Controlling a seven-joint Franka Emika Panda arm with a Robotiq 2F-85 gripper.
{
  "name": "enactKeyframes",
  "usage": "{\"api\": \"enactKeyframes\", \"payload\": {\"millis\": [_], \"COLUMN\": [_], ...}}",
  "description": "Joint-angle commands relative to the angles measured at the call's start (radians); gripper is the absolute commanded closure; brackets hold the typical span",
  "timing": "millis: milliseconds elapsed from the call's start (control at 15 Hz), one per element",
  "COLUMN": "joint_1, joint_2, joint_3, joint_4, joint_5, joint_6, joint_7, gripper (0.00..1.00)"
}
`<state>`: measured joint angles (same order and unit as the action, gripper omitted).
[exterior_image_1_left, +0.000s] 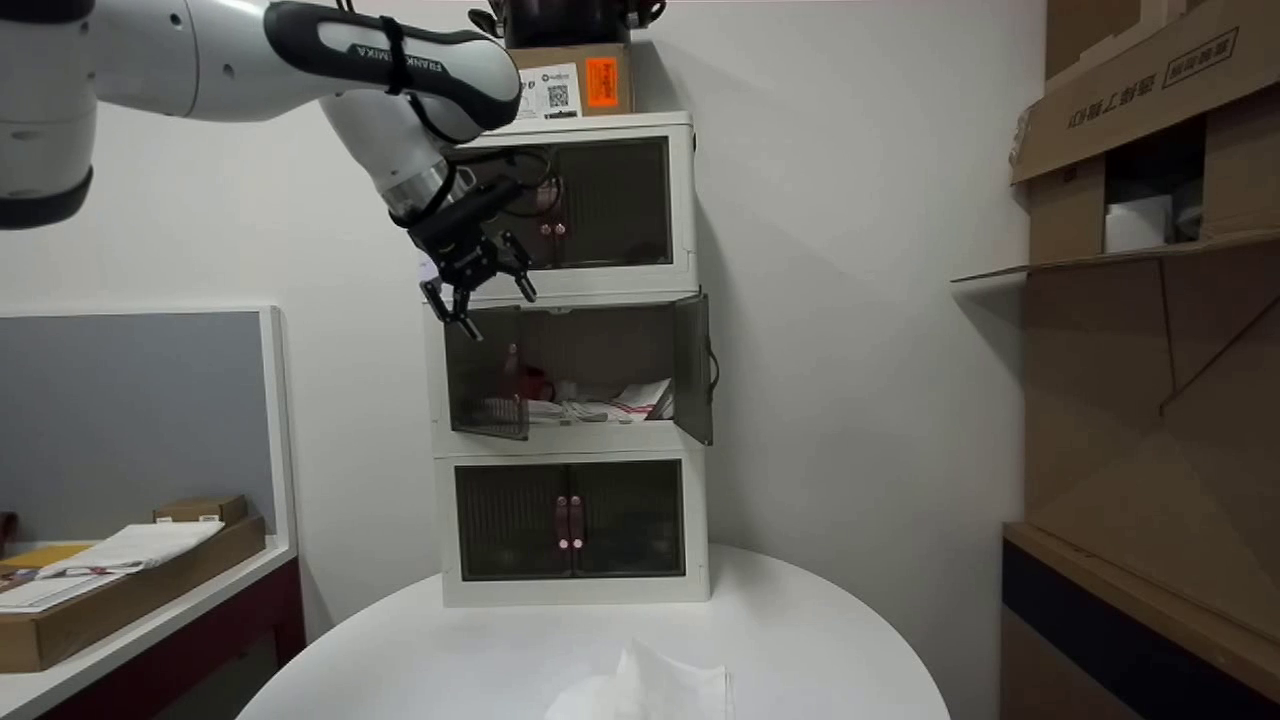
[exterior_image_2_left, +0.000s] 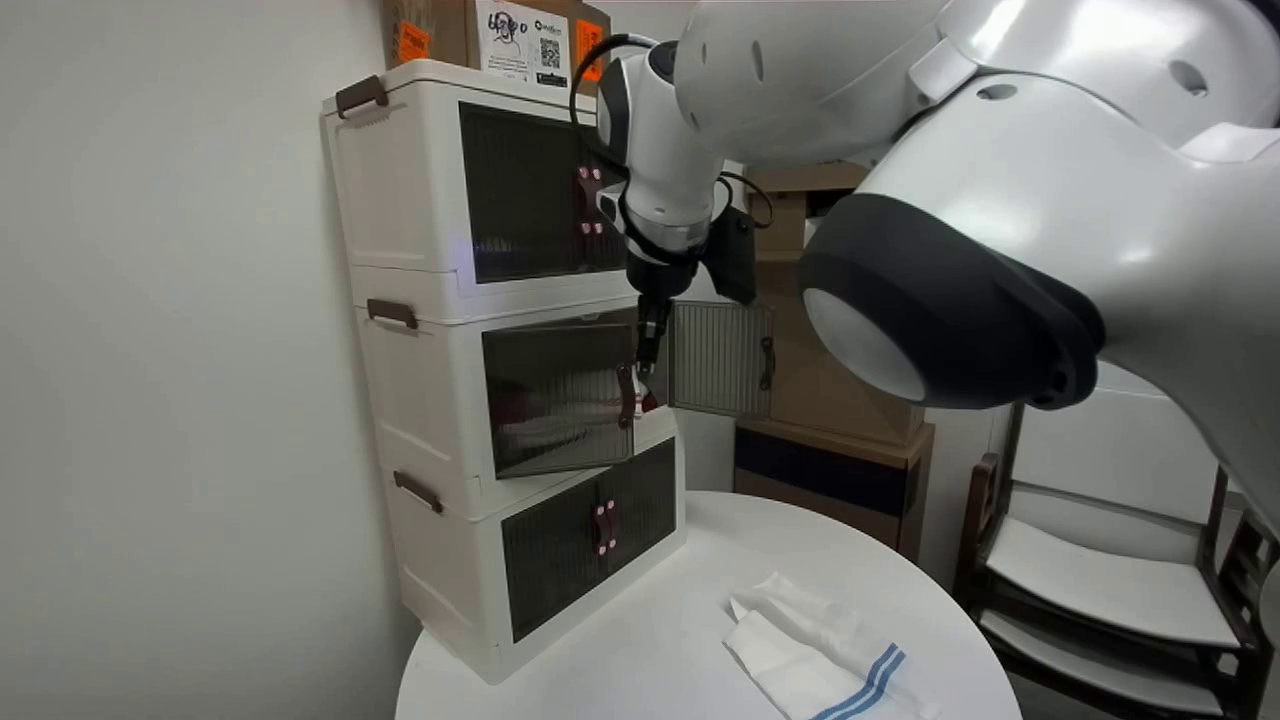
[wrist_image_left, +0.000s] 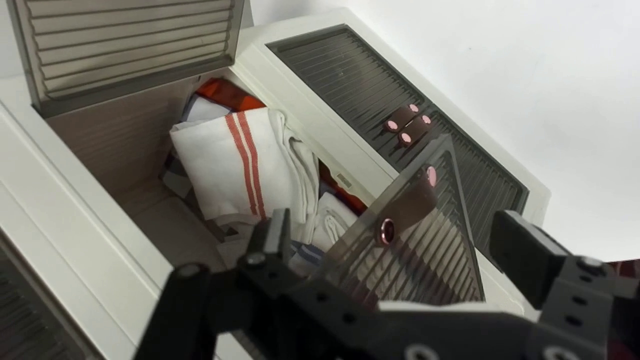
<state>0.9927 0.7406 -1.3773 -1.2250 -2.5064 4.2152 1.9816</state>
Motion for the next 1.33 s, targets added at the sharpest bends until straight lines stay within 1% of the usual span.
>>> {"api": "enactKeyframes", "payload": {"millis": [0,800,1267], "joint_1": [-0.01,-0.014,-0.009], "joint_2": [-0.002,0.021,0.036], "joint_3": [0.008,0.051,0.046], "joint_4": [0.049,0.101,0.108], "joint_5": [-0.002,-0.001,-0.001], "joint_6": [0.022,0.024,0.024], "joint_7": [0.001,-0.023,-0.033], "gripper": [0.0,0.0,0.0]}}
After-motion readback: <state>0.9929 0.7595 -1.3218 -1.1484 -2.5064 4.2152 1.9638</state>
